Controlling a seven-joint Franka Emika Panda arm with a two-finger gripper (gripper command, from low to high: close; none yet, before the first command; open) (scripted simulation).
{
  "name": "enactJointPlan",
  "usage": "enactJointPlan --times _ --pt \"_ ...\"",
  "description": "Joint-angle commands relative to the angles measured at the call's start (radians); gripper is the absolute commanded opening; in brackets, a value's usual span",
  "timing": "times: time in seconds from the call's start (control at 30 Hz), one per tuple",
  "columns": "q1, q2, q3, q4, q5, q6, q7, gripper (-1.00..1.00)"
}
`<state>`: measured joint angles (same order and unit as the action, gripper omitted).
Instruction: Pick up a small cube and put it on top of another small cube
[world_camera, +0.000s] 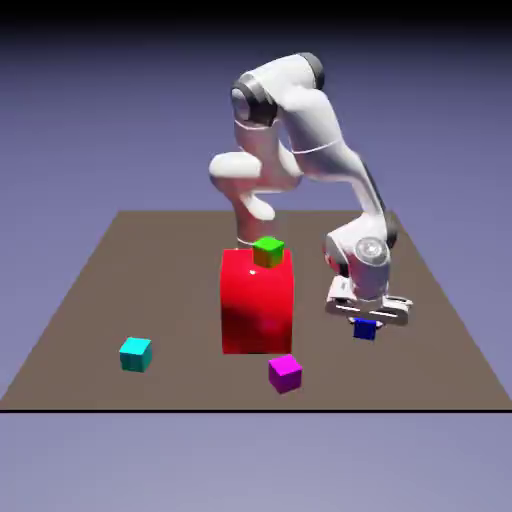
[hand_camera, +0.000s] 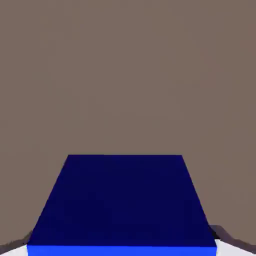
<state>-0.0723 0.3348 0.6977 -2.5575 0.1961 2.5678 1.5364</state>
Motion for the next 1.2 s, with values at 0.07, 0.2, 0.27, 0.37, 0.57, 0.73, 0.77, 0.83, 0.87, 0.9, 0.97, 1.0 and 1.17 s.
enactJointPlan --times 0.07,0.2,0.27,0.37,0.57,0.73,0.77,0.83,0.87,0.9,0.97,1.0,1.17 --pt "-0.062 -0.084 0.07 0.019 0.053 -0.105 -0.045 -1.0" --pt "-0.023 -0.2 -0.041 0.051 0.015 -0.27 -0.193 -1.0" --pt "-0.003 -0.27 -0.107 0.06 -0.008 -0.357 -0.267 -1.0" --pt "0.027 -0.375 -0.205 0.074 -0.041 -0.488 -0.38 -1.0" --pt "0.085 -0.586 -0.403 0.102 -0.109 -0.748 -0.604 -1.0" --pt "0.132 -0.761 -0.567 0.119 -0.165 -0.958 -0.783 -1.0" --pt "0.138 -0.798 -0.599 0.113 -0.176 -0.989 -0.806 -1.0" --pt "0.138 -0.855 -0.648 0.078 -0.193 -1.006 -0.808 -1.0" --pt "0.138 -0.855 -0.648 0.078 -0.193 -1.006 -0.808 -1.0" --pt "0.138 -0.856 -0.647 0.042 -0.193 -0.971 -0.808 -1.0" --pt "0.138 -0.858 -0.647 -0.031 -0.192 -0.901 -0.807 -1.0" --pt "0.138 -0.859 -0.647 -0.067 -0.192 -0.866 -0.807 -1.0" --pt "0.138 -0.858 -0.647 -0.028 -0.192 -0.903 -0.807 1.0"
